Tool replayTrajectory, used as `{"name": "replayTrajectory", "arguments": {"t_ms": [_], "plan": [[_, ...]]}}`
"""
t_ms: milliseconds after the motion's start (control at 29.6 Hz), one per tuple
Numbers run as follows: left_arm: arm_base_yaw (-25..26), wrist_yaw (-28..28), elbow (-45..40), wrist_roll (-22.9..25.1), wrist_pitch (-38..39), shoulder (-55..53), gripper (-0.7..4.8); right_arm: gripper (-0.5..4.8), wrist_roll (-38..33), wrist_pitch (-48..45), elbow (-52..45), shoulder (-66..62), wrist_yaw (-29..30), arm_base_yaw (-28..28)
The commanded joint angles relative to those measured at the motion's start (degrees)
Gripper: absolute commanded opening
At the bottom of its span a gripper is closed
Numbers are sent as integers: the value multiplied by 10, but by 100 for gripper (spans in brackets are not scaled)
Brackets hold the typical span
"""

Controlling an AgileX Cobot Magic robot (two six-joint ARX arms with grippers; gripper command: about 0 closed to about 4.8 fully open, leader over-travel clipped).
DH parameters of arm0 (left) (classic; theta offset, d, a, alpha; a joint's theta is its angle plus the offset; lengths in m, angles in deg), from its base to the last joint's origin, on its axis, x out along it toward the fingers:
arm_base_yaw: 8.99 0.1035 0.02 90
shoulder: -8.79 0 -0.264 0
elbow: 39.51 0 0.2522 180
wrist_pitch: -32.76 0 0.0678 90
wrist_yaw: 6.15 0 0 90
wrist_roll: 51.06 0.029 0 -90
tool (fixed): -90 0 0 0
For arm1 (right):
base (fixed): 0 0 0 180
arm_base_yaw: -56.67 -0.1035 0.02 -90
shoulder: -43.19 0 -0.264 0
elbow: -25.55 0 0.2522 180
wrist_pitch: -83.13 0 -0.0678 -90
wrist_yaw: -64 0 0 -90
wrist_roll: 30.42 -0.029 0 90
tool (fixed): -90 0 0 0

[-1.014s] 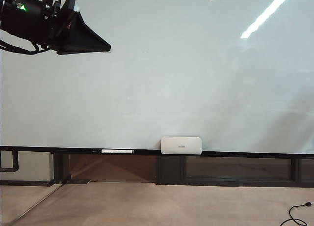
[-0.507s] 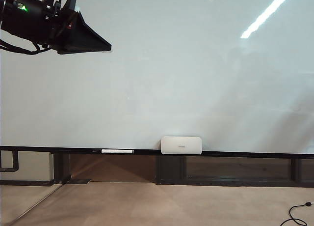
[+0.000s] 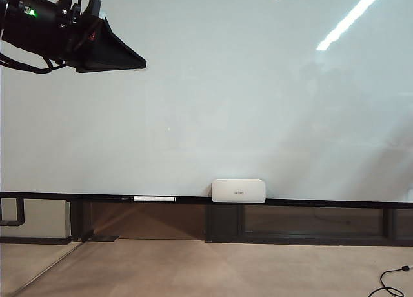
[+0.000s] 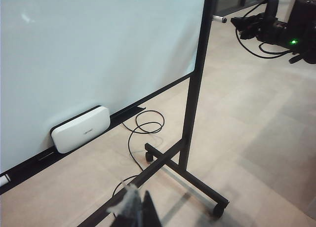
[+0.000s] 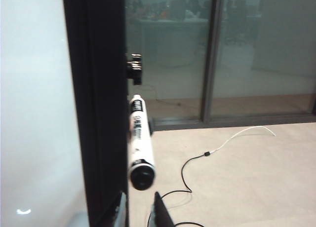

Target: Reach to the right to find the marker pen, pick it up, and write the number 10 on the whiteboard.

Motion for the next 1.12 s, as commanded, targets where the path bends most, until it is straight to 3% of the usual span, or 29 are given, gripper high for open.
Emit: {"name": "replayTrajectory", "arguments": {"t_ms": [34, 203, 372, 1115], "plan": [[0, 0, 3, 2, -11, 1, -6, 109, -2, -4, 2, 2, 1, 3], [0, 0, 3, 2, -11, 1, -6, 123, -1, -1, 3, 2, 2, 2], [0, 0, 3, 2, -11, 1, -6, 181, 5, 24, 20, 1, 1, 0], [0, 1, 3, 5, -11, 1, -6, 180, 6, 45, 71, -31, 4, -1]]}}
